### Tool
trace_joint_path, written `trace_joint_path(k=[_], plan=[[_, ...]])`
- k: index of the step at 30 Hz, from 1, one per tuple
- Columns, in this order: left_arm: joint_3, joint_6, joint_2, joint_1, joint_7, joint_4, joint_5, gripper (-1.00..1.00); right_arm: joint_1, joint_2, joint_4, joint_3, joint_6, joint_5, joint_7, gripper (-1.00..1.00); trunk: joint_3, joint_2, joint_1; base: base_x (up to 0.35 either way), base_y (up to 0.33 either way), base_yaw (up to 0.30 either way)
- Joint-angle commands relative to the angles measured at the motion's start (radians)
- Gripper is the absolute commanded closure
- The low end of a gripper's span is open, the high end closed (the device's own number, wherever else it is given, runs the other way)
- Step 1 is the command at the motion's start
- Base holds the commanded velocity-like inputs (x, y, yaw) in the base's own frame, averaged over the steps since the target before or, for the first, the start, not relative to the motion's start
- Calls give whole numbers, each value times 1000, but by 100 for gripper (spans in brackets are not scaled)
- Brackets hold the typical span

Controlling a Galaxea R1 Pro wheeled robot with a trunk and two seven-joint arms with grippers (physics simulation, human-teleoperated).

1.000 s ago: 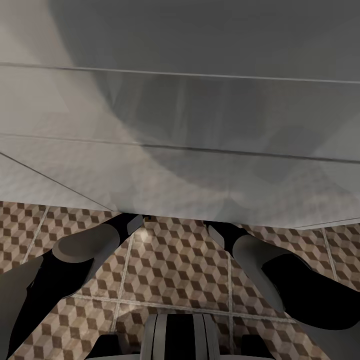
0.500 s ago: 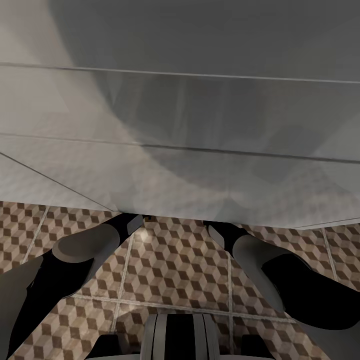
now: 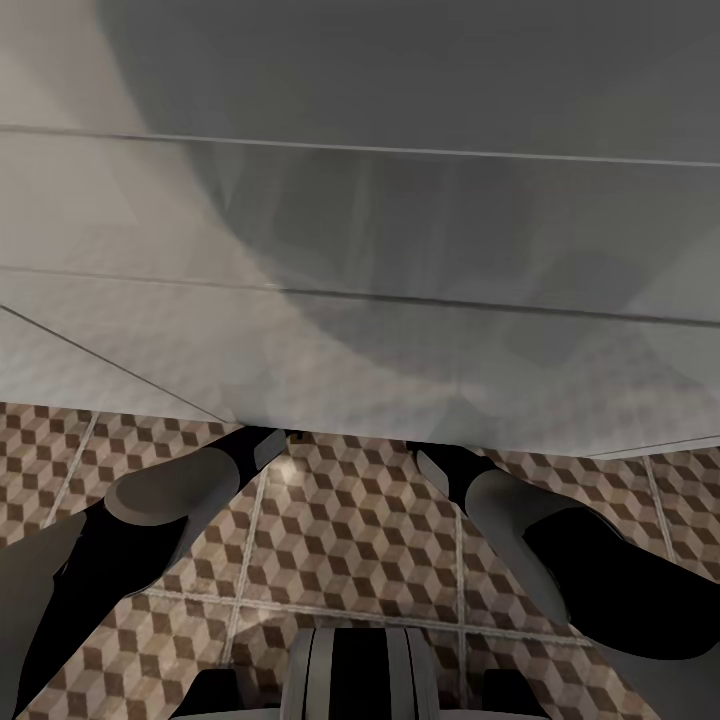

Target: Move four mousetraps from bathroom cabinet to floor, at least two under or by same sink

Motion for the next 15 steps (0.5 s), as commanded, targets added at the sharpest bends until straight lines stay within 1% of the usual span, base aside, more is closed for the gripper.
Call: trace_joint_path(k=[1,15], plan=[[-15,3,0,-52,8,-1,0,100,-61,0,-2,2,6,-13,-4,100,0,0,0,0,0,0],[-15,3,0,-52,8,-1,0,100,-61,0,-2,2,5,-13,-4,100,0,0,0,0,0,0]])
